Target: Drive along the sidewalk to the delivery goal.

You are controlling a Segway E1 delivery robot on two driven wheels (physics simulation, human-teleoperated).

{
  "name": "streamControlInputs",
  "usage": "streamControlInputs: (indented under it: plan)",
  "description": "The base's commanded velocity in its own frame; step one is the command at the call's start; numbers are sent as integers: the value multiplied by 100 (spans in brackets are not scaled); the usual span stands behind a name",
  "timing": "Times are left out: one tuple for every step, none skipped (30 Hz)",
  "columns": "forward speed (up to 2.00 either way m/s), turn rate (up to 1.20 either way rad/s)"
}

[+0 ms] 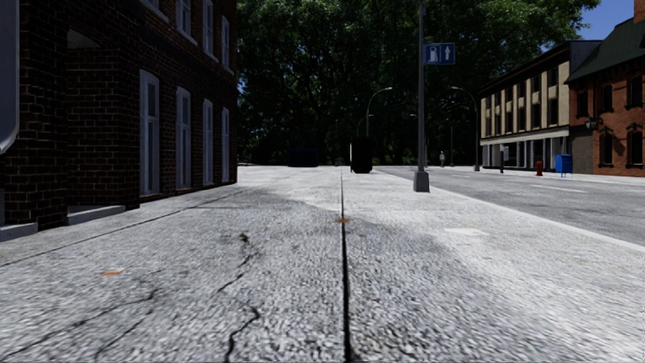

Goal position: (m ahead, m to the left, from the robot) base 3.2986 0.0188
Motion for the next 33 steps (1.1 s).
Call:
streamControlInputs:
  plan:
    - [200,0]
    - [200,0]
    - [200,0]
    - [200,0]
    - [200,0]
    - [200,0]
    - [200,0]
    - [200,0]
    - [200,0]
    - [200,0]
    - [200,0]
    - [200,0]
    - [200,0]
    - [200,0]
    - [200,0]
    - [200,0]
    - [200,-11]
    - [200,-21]
    - [200,-25]
    - [200,-25]
    - [200,-27]
    - [200,-27]
    - [200,-27]
    - [200,-27]
    - [200,-27]
    - [200,-27]
    - [200,-12]
    - [200,0]
    - [200,0]
    - [200,0]
    - [200,0]
    - [200,0]
    - [200,0]
